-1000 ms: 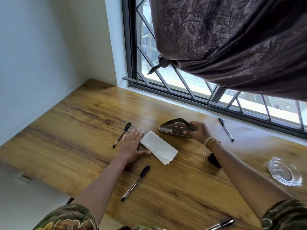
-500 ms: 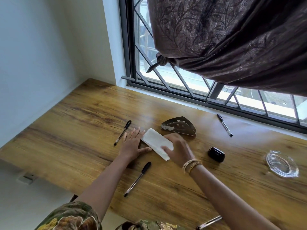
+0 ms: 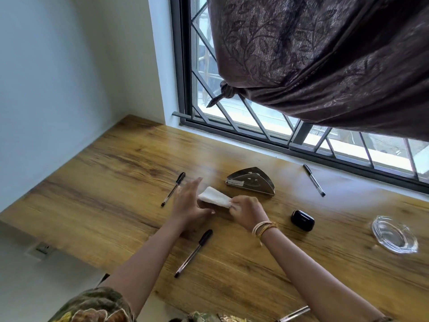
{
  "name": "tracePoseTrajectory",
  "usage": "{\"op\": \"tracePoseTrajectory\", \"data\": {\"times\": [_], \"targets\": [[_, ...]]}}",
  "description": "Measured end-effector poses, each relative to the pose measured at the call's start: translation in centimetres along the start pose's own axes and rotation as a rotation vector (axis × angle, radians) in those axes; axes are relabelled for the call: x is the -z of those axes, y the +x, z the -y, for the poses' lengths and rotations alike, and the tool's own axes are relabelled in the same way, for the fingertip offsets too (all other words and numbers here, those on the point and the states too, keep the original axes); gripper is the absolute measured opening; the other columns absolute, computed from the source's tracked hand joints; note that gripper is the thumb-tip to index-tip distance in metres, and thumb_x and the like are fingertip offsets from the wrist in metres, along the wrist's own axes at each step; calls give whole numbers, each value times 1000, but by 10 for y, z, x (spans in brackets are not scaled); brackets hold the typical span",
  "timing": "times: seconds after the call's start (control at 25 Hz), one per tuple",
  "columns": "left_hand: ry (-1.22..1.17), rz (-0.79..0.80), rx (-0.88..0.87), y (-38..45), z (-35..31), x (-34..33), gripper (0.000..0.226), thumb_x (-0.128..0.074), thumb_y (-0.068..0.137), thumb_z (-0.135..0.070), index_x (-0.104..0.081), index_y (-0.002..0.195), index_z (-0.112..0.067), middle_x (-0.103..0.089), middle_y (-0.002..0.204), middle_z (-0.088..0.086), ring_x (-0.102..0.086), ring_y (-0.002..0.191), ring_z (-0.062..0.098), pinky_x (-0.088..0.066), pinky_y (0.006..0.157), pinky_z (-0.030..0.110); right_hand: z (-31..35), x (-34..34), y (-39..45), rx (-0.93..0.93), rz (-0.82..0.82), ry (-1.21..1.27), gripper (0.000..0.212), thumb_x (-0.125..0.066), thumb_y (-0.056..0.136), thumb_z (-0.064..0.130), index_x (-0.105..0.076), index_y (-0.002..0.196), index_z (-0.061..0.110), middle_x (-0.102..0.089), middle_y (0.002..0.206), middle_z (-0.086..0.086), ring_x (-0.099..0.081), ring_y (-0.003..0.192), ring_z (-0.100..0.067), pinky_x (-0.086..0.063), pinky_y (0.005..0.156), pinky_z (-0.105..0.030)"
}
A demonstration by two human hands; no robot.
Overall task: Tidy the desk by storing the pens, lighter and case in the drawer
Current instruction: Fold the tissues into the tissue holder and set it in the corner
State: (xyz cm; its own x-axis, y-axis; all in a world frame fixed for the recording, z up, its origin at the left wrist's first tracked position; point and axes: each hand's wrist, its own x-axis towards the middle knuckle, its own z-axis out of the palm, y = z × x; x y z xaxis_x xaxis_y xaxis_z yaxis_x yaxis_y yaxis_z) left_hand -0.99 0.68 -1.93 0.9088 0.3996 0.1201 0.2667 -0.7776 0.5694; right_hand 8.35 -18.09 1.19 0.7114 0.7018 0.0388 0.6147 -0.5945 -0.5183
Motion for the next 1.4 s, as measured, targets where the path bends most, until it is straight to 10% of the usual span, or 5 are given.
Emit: {"op": "tracePoseTrajectory", "data": {"times": [0.32,0.56,0.84,1.16,1.4], "targets": [[-668,218,99,33,-49,32,34,-81,73,-9,-70,104,-1,-70,93,9,-68,86,22,-59,70,26,-24,60,18,-251,214,686,23,-70,76,20,-57,78,2,-54,73,-7,-52,63,-15,-40,51,-18],[-862,65,143,66,-83,25,22,-78,75,-3,-72,95,1,-71,89,17,-68,78,20,-59,74,33,-37,96,26,-168,-122,429,20,-76,76,7,-68,94,7,-65,79,-7,-60,69,-17,-52,57,-29],[-659,4,26,116,-96,15,29,-82,71,-7,-74,98,-1,-75,92,14,-71,83,23,-60,79,37,-49,122,53,-121,-339,187,12,-69,77,6,-73,85,14,-66,72,2,-56,64,-7,-34,54,-2],[-396,71,-3,114,-74,-7,26,-80,73,-11,-76,98,-2,-73,81,8,-65,72,18,-45,57,10,-64,96,51,-138,-254,101,19,-66,78,2,-73,94,8,-70,82,-8,-59,74,-18,-40,59,-16],[-333,57,-5,104,-56,-17,24,-82,73,-17,-77,94,-6,-74,83,9,-66,75,18,-56,67,31,-81,70,41,-169,-295,78,30,-71,78,-1,-67,107,8,-69,100,-11,-63,86,-20,-48,73,-19]]}}
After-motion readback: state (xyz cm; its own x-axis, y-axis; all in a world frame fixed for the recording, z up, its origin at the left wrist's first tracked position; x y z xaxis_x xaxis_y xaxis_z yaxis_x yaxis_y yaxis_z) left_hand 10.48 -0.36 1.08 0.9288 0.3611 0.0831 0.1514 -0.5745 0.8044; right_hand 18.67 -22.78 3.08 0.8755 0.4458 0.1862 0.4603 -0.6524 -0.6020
